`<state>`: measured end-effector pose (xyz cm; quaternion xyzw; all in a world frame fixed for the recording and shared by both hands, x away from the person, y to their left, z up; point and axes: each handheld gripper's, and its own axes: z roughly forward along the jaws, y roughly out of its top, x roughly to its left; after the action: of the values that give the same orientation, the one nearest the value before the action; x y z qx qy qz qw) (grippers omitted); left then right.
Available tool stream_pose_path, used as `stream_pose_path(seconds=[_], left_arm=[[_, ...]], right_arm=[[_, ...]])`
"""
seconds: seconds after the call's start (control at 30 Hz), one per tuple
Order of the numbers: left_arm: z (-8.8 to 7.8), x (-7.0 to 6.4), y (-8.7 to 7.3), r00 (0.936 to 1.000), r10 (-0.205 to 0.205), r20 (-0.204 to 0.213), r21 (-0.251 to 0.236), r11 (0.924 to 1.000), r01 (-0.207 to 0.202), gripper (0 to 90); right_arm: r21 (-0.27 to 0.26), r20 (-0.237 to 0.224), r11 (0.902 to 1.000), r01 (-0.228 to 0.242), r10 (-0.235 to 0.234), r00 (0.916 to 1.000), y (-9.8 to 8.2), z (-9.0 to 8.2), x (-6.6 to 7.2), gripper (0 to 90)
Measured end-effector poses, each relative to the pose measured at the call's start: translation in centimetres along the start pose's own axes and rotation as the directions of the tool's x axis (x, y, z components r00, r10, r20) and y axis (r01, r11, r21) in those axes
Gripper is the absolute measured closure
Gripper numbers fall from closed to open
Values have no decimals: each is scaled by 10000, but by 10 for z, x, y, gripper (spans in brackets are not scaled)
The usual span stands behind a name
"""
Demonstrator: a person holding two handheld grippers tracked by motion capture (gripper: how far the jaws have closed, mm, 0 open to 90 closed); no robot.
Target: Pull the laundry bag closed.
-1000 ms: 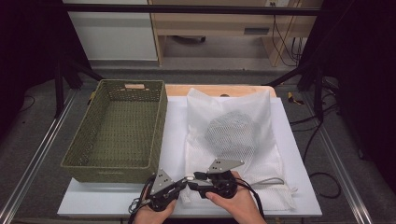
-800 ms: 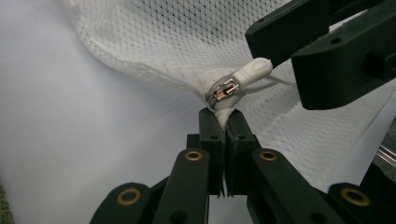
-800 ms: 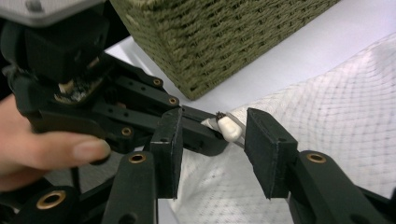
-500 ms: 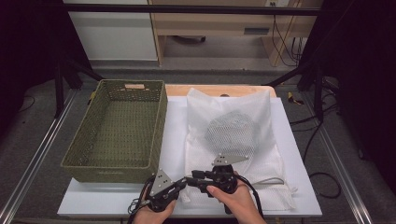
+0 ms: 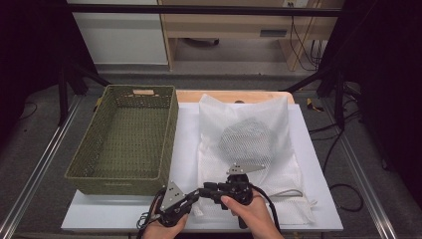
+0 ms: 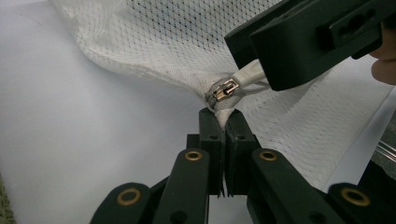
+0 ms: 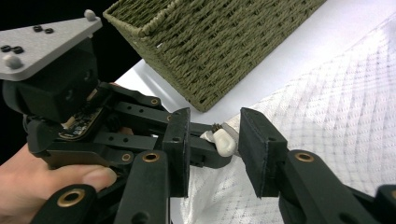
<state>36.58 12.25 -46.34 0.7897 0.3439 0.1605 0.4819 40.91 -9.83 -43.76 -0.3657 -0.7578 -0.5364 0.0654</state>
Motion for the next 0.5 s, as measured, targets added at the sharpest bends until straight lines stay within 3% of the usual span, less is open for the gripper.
stream_pose_path(seconds=[0.5], left_arm=[[0,0,1,10000,61,-4,-90,9999,-61,875]], right_arm=[[106,-329,9988,-479,482,9983,-2,1,-2,718]])
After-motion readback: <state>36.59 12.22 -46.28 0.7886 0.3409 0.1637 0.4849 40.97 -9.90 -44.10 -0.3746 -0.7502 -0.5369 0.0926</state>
